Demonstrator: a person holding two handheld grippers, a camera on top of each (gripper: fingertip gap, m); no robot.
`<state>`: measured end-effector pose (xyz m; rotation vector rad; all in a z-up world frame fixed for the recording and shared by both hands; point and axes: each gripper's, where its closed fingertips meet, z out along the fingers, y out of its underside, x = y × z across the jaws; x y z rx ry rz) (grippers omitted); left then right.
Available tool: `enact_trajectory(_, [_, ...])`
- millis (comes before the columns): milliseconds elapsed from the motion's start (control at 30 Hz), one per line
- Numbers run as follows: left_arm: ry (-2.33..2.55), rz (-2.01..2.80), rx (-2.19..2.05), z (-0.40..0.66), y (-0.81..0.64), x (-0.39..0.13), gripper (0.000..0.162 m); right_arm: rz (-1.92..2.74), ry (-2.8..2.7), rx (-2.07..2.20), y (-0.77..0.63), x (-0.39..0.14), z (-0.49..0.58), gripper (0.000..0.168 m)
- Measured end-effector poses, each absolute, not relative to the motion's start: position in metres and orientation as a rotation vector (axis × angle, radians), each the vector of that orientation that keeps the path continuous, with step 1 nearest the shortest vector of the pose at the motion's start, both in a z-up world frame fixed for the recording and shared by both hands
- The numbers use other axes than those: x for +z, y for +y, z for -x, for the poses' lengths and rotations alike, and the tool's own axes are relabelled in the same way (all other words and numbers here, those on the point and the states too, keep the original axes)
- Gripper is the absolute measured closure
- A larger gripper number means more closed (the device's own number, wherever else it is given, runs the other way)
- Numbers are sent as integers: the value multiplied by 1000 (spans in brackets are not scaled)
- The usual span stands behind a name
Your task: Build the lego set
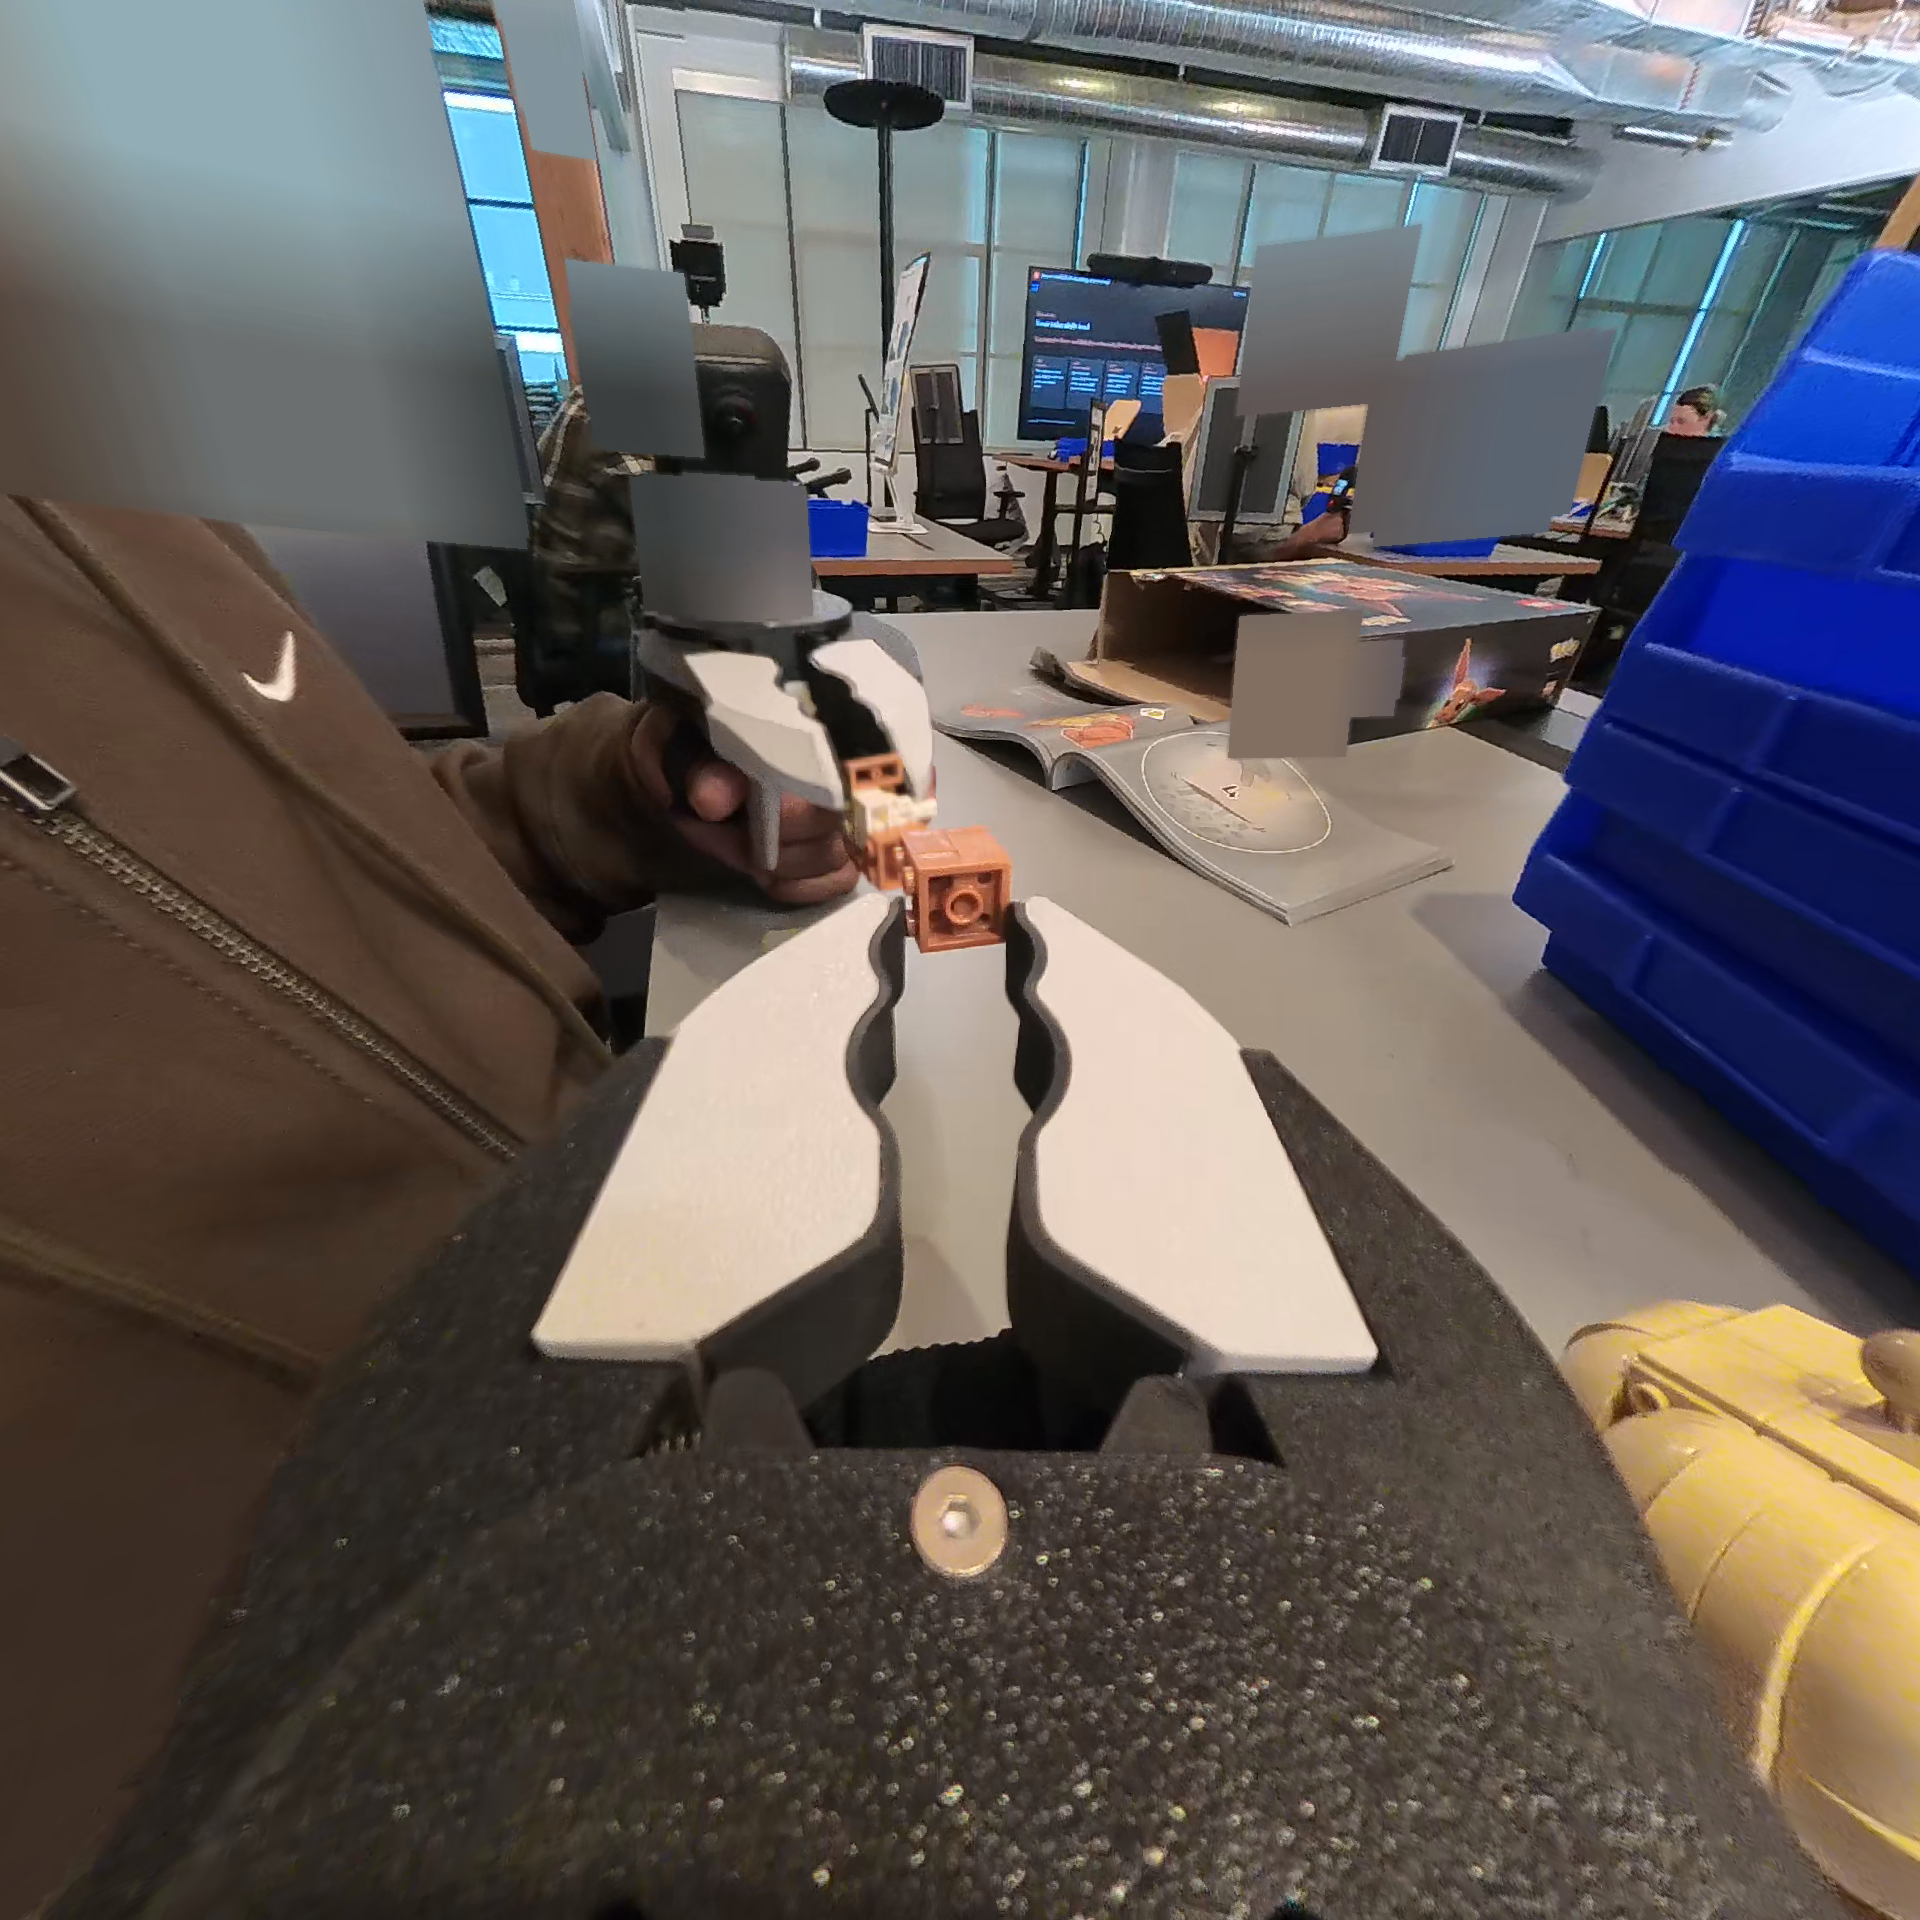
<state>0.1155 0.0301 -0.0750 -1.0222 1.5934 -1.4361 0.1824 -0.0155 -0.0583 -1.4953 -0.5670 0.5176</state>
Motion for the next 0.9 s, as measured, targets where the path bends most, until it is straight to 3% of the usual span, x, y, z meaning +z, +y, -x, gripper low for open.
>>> enact_trajectory(400, [1978,1187,-797,-142,30,-151,143,1546,-561,302,0,-68,-187,150])
enact_trajectory(533, [1875,1185,-964,-141,34,-132,129,1563,-600,180,7,-73,-184,150])
enact_trajectory(733, [1559,1202,-1631,-138,20,-69,134,1475,-708,-114,15,-70,-177,150])
enact_trajectory(900, [1477,1284,-1935,-148,7,-59,136,1343,-828,-342,16,-66,-164,150])
